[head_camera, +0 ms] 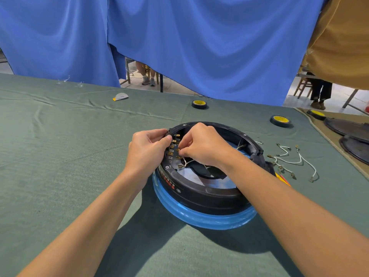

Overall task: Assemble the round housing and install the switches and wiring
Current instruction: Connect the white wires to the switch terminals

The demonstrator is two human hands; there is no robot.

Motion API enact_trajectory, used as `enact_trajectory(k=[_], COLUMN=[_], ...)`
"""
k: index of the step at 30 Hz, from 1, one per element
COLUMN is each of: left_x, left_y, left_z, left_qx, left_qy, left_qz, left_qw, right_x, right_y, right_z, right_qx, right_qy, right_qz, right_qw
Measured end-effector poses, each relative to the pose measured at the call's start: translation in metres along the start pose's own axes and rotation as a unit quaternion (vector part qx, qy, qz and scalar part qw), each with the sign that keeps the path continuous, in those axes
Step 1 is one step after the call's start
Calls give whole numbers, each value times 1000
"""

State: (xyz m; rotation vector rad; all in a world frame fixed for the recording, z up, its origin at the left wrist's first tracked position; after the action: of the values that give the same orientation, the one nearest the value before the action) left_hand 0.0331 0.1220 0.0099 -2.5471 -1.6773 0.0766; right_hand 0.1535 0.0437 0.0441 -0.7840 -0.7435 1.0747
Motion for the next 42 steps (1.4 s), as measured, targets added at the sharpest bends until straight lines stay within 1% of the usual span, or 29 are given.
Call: enact_trajectory(k=[3,9,14,19,21,24,28,32,42], left_x=[0,1,-2,-2,0,-1,-4,-5,-5], left_y=[-1,-1,1,2,0,-9,-13,-13,-12], left_z=[1,3,0,2,3,2,4,5,8], left_qx=[-7,-14,-11,-15,4,53,44,30,-5], left_qy=[-2,-3,2,-5,-1,14,2,-4,-15], left_qz=[-4,-7,-2,-7,-27,-86,-113,-112,-103], left_qw=[1000,1000,1000,1000,1000,995,993,993,995], right_x=[1,2,3,7,7,4,3,3,1], right_y=[-1,0,-1,-1,0,-1,-1,0,4], right_z=[2,4,-1,-2,-3,-4,-4,-2,-8], right_qx=[-20,-36,9,7,16,25,36,34,74], right_qy=[-5,-7,31,63,72,80,97,108,154], right_qz=[-13,-13,-7,1,0,-11,-36,-57,-87], right_qw=[1000,999,999,998,997,996,994,992,981])
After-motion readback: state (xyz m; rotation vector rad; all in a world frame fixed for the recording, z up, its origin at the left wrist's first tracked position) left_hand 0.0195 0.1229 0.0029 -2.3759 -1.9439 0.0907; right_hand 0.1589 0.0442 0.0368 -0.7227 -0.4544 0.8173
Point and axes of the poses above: each hand's wrist, its own x-axis towards the middle knuckle, its own y-axis out of the palm, z = x × y, the point moved 9 cm from there along x, towards the middle knuckle, and after that the axes turned 7 degrees about -y, right-handed, at the moved point
